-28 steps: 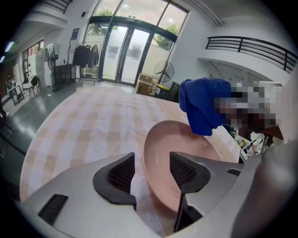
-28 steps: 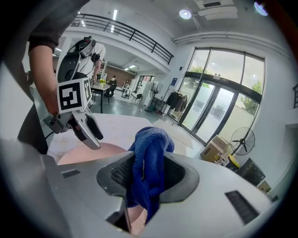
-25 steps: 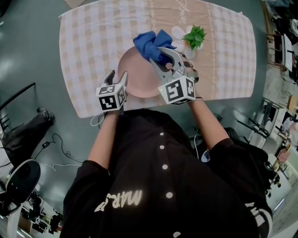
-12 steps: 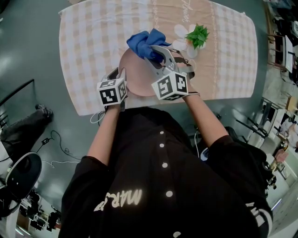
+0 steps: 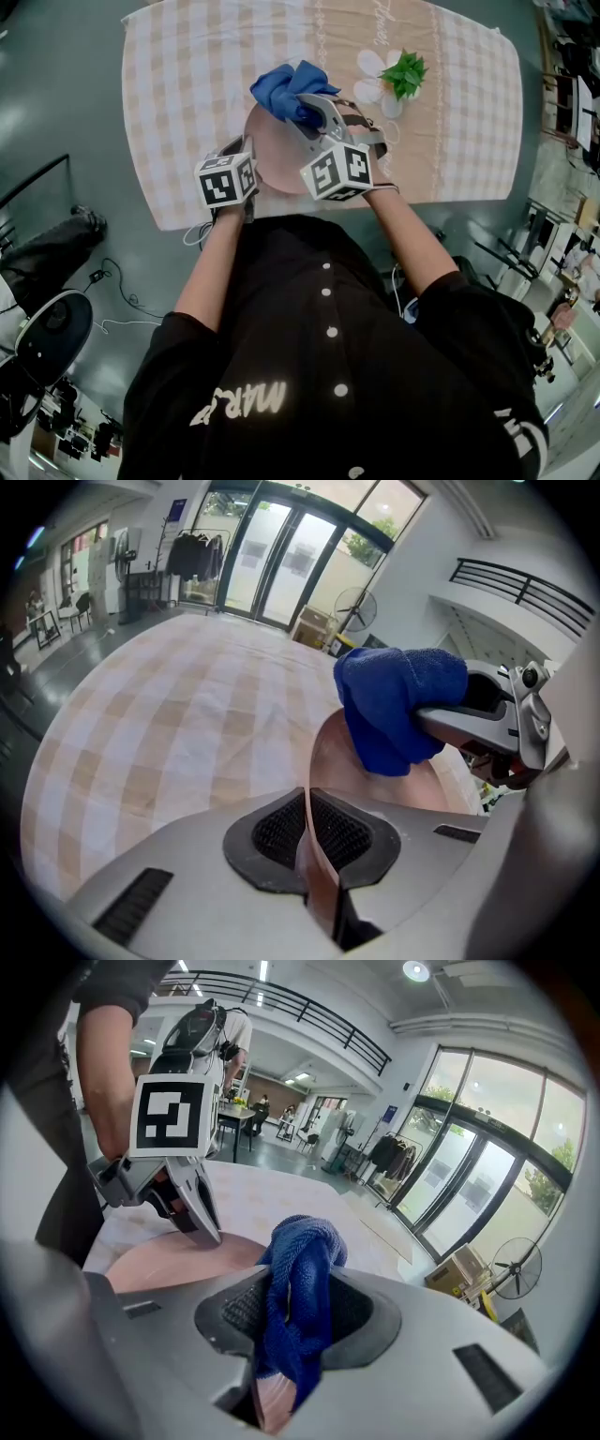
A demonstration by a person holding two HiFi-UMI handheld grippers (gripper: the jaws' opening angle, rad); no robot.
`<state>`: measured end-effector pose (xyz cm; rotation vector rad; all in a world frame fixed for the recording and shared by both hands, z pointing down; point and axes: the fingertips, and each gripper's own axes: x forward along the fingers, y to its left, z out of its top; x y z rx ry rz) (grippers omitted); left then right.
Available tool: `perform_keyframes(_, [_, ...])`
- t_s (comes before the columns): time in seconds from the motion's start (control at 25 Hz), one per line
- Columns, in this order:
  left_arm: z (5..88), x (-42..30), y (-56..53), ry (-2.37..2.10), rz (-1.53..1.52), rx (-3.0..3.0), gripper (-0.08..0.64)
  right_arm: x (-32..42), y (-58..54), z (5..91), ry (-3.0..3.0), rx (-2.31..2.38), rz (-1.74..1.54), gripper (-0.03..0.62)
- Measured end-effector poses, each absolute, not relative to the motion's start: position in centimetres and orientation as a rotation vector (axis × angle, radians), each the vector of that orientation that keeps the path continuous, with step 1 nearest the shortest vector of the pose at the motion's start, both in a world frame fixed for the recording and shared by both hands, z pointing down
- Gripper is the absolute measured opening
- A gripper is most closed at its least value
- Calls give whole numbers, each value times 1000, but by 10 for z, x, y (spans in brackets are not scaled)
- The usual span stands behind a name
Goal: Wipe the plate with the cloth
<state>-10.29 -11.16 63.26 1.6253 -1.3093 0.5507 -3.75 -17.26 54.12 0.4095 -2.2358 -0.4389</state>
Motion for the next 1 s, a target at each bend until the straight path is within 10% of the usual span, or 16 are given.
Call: perform_keyframes(1.0, [634,-103,-111,-1293,575,1622,31,-76,-169,595,-2260,288,-208,121])
